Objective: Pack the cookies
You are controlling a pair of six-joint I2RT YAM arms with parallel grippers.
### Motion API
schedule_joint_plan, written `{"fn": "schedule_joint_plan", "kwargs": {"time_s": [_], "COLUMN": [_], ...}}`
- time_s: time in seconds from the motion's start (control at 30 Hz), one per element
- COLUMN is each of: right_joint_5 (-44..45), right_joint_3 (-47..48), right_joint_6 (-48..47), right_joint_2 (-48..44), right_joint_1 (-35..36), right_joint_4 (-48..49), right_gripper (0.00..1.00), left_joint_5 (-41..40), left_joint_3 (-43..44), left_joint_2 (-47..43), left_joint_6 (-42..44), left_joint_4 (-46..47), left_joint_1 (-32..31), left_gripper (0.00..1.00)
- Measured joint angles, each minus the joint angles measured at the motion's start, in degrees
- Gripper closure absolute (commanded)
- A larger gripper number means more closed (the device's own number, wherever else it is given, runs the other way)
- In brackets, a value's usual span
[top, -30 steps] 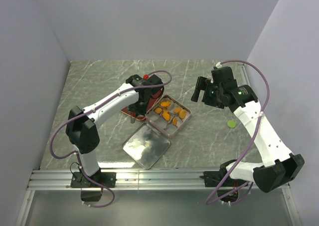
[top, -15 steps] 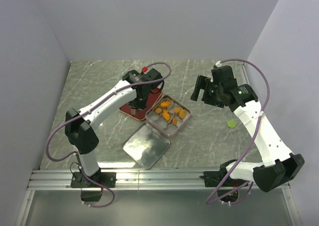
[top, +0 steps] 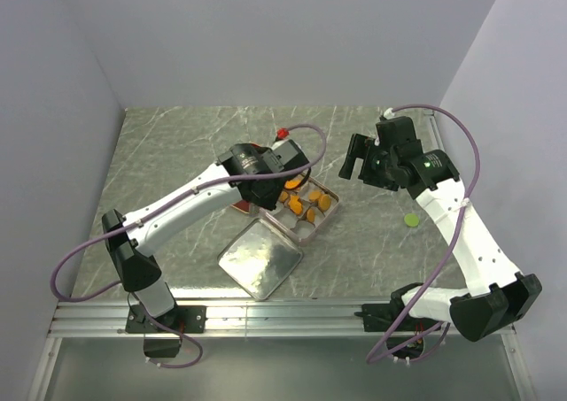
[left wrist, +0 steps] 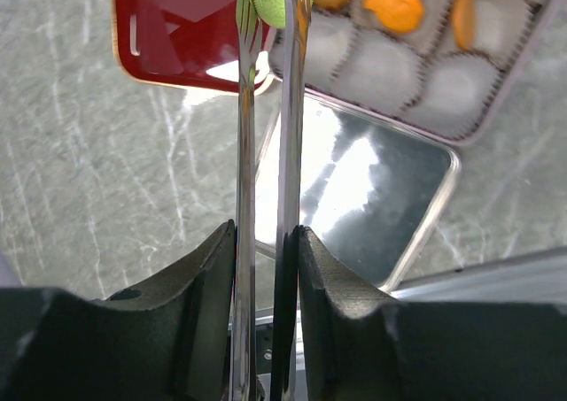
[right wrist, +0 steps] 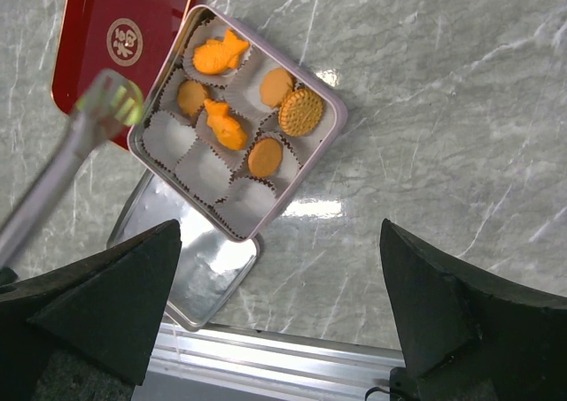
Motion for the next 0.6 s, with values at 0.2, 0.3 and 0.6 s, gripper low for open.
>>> {"fn": "schedule_joint_plan", "kwargs": {"time_s": [0.2, 0.3, 0.6], "right_joint_5": [0.0, -0.02, -0.28], "right_joint_3": [-0.04, -0.13, -0.61], "right_joint_6": [0.0, 0.0, 0.02], "right_joint_2": [-1.03, -1.62, -1.99], "right_joint_1": [0.0, 0.0, 0.0], "right_joint_4": [-0.02, -0.04, -0.04], "right_gripper": [0.0, 0.0, 0.0], "left_joint_5": [0.2, 0.17, -0.13], "left_joint_3": [-1.07, -1.88, -3.72], "left_joint_2": [-0.02, -0.02, -0.02], "left_joint_6": [-1.09, -1.62, -3.69], "left_joint_4": [0.07, -0.09, -0.61], "left_joint_1": [-3.21, -3.61, -6.36], "left_gripper": [0.64, 0.64, 0.6]}}
